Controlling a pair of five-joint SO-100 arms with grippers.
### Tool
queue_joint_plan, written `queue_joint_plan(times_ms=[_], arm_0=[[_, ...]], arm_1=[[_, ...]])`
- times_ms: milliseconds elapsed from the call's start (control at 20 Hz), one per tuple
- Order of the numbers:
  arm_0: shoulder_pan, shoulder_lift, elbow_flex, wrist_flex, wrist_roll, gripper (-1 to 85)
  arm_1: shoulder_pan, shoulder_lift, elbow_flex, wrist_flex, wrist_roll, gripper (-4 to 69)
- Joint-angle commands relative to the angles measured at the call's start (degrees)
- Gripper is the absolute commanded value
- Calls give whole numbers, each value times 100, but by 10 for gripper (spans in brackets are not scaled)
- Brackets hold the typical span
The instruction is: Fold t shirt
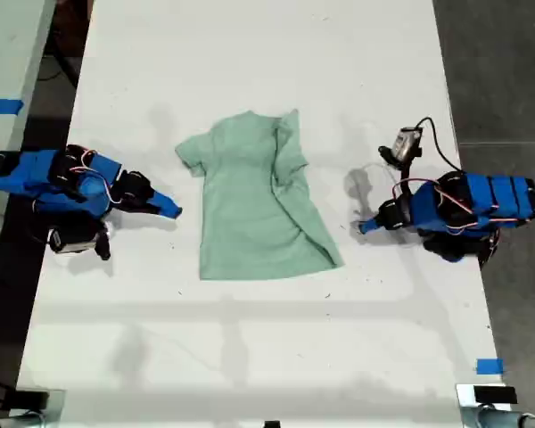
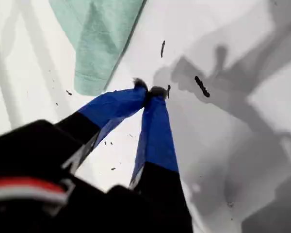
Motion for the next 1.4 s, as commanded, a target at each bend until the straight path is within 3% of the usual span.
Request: queue_joint_plan(times_ms=[0, 400, 550, 700, 800, 900, 1100, 1150, 1250, 1350], arm_0=[[-589, -44, 141, -88, 88, -1], [-598, 0, -35, -114, -62, -2], [-686, -105, -668, 193, -26, -3], [-940, -2391, -2109, 35, -53, -3], [-993, -5150, -4333, 554, -18, -3], [-1617, -6899, -6311, 1397, 527, -3], [-3138, -7436, -6952, 1143, 2153, -3], [-3384, -7928, -7198, 1441, 2443, 24], [-3595, -8921, -7603, 1969, 2777, 163], [-3814, -9255, -7559, 1652, 3208, 193]], arm_1=[[26, 44, 343, -123, -35, 22], [26, 44, 343, -123, -44, 22], [44, 44, 343, -123, -53, 22], [97, 44, 343, -123, -70, 22], [105, 44, 343, -123, -79, 22], [53, 44, 343, -123, -18, 22], [-44, 44, 343, -123, 0, 22], [-79, 44, 343, -123, -18, 22], [-88, 44, 343, -123, -62, 22], [-88, 44, 343, -123, -88, 27]])
